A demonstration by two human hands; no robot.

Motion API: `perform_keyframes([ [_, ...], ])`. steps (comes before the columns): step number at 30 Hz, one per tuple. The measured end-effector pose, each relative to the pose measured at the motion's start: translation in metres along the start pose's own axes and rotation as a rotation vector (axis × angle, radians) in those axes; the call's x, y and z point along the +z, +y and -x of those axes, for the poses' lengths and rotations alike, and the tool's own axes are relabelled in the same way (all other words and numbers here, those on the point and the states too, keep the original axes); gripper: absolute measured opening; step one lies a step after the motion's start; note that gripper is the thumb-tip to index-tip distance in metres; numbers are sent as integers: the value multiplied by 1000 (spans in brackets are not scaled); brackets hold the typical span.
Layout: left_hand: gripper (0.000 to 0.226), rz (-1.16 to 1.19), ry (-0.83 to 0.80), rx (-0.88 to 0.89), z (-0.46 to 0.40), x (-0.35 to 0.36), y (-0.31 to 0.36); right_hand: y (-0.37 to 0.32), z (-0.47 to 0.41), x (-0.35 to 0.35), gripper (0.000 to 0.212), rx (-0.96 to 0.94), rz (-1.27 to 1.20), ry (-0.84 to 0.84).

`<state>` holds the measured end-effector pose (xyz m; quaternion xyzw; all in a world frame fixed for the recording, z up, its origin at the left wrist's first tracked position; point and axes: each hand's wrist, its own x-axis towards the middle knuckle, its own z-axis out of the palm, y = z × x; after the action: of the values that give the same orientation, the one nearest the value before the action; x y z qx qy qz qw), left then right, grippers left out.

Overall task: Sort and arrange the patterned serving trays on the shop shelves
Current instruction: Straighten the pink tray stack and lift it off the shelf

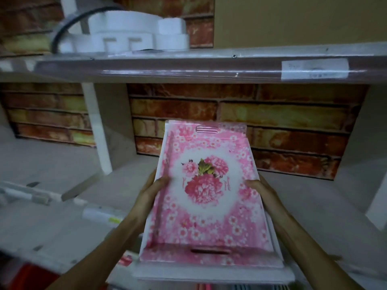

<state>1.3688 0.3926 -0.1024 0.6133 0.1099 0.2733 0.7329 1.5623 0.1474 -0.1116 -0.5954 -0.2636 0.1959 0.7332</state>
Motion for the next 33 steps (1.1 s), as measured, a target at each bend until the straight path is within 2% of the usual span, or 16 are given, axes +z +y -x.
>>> perform_keyframes([
  [2, 41, 10, 52, 32, 28, -8, 10, 1, 7, 16, 68, 1, -6, -45],
  [5, 38, 17, 118, 60, 63, -24, 26, 2, 14, 44, 99, 9, -14, -121],
  [6, 38, 24, 140, 61, 72, -30, 30, 3, 14, 54, 103, 10, -13, -153],
  [11, 40, 34, 248, 72, 116, -69, 52, 9, 15, 110, 80, -16, -18, -294],
  [14, 42, 31, 326, 97, 136, -94, 63, 11, 14, 148, 53, -19, -44, -372],
  [16, 42, 45, 380, 118, 150, -113, 69, 14, 12, 177, 56, -11, -60, -428],
  [20, 41, 27, 491, 123, 180, -161, 82, 28, 7, 243, 84, -6, -74, -525],
  [23, 49, 23, 550, 110, 196, -206, 90, 41, 4, 296, 88, -11, -64, -563],
  [25, 48, 9, 578, 111, 205, -235, 97, 48, 4, 333, 82, -14, -64, -586],
  [28, 39, 8, 592, 117, 214, -279, 111, 53, 4, 386, 53, -44, -45, -573],
  [29, 39, 14, 584, 112, 216, -293, 117, 56, 3, 403, 54, -37, -42, -585],
  [33, 43, 15, 587, 122, 218, -347, 132, 69, -5, 461, 89, -38, -58, -646],
])
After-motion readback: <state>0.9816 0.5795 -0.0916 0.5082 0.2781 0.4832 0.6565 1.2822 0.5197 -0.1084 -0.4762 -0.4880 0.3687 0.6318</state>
